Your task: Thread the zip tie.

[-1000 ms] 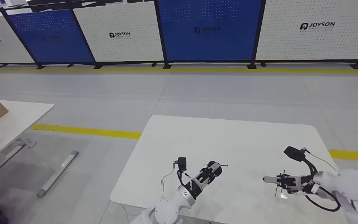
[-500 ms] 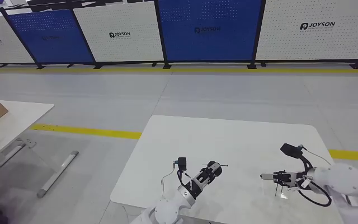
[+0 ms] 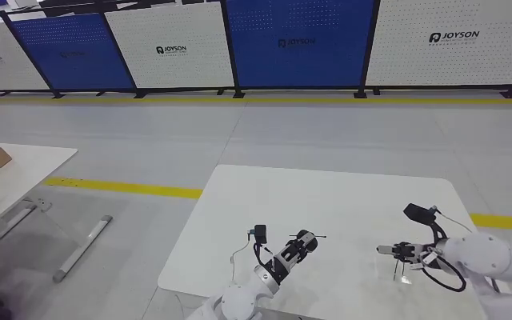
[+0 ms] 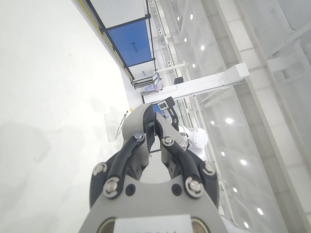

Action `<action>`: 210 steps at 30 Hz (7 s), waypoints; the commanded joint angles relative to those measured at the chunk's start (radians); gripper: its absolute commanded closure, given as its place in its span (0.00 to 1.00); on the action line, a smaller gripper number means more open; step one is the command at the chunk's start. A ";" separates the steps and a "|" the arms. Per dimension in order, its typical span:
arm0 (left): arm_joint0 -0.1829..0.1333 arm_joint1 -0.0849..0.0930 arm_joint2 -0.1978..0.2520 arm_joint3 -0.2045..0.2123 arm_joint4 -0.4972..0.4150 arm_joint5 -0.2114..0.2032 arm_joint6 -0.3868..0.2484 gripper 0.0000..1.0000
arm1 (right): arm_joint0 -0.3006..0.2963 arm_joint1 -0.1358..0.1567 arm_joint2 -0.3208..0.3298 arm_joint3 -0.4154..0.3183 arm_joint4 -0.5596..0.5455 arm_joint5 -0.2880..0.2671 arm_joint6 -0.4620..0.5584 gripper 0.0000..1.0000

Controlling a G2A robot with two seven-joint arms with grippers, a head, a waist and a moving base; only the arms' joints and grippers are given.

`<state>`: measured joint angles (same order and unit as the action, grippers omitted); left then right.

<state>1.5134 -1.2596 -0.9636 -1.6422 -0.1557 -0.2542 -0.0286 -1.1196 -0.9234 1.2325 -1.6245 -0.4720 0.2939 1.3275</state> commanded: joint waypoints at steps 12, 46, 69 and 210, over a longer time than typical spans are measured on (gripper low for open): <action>0.000 0.000 0.000 0.000 0.000 0.000 0.000 1.00 | 0.069 -0.014 -0.072 0.109 -0.024 0.046 0.019 0.65; 0.000 0.000 0.000 0.000 0.000 0.000 0.000 1.00 | 0.128 -0.089 -0.107 0.221 -0.152 0.046 0.062 0.72; 0.000 0.000 0.000 0.000 0.000 0.000 0.000 1.00 | 0.119 -0.108 -0.083 0.224 -0.204 0.046 0.062 1.00; -0.070 0.018 0.002 -0.091 0.406 0.178 -0.133 1.00 | -0.600 -0.197 0.092 -0.128 0.266 -0.634 -1.326 1.00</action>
<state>1.4437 -1.2412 -0.9617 -1.7334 0.2504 -0.0760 -0.1619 -1.7177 -1.1209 1.3225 -1.7516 -0.2057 -0.3400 0.0034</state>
